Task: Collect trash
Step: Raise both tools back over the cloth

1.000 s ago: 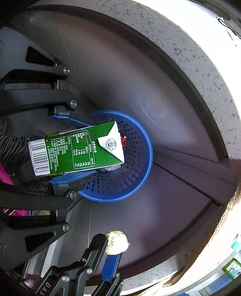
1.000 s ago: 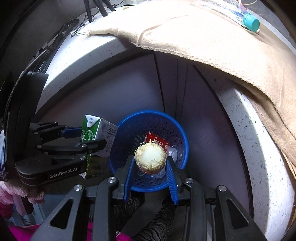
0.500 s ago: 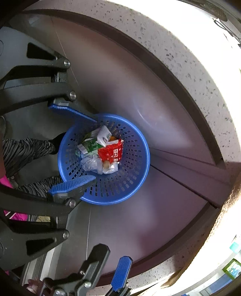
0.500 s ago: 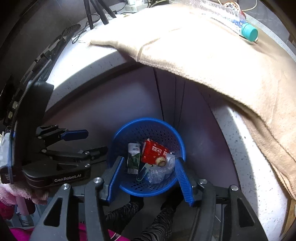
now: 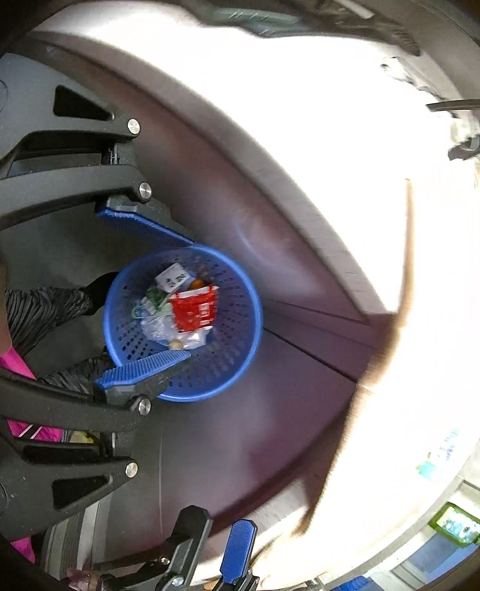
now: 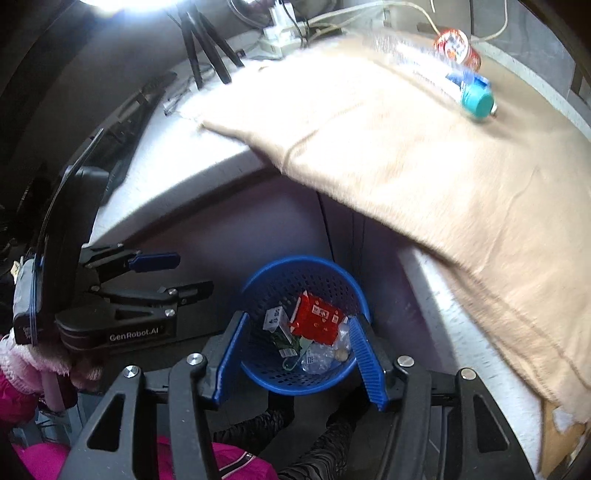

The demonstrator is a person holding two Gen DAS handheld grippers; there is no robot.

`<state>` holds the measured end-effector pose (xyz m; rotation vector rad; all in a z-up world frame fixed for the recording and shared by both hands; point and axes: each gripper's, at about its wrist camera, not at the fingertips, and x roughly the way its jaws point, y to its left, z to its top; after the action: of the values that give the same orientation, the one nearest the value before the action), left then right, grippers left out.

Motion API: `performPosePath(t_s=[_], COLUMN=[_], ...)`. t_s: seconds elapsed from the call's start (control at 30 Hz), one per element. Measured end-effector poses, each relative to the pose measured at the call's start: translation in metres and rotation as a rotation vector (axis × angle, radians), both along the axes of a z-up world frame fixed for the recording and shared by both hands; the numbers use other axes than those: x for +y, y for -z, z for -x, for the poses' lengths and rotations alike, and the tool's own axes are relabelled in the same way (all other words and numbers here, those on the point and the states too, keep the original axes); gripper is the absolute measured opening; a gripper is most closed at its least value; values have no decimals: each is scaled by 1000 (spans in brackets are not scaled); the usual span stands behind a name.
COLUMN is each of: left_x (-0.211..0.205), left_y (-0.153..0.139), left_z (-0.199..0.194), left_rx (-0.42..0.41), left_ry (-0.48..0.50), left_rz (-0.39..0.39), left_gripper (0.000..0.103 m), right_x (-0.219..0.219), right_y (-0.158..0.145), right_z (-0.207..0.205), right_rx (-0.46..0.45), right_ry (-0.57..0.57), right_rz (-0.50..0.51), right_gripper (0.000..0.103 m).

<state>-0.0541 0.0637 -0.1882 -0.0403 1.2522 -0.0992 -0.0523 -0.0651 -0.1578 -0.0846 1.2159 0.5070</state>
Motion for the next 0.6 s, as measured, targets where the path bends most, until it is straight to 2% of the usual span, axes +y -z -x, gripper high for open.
performPosePath(t_s=[0.3,0.43,0.6], left_x=[-10,-19,-33], left_y=[-50,-69,-85], left_z=[-33,-55,-94], left_rx=[-83,-121,-136], left_ry=[-22,-30,-69], left_rz=[36,36,77], left_gripper=[62,65,65], right_x=[-35,-53,-81], right_y=[-49,-70,-86], right_z=[-22,-41,-78], right_rx=[-83,-132,-178], right_ry=[13,33,77], right_rz=[-49,-59,-61], right_gripper=[68,72,75])
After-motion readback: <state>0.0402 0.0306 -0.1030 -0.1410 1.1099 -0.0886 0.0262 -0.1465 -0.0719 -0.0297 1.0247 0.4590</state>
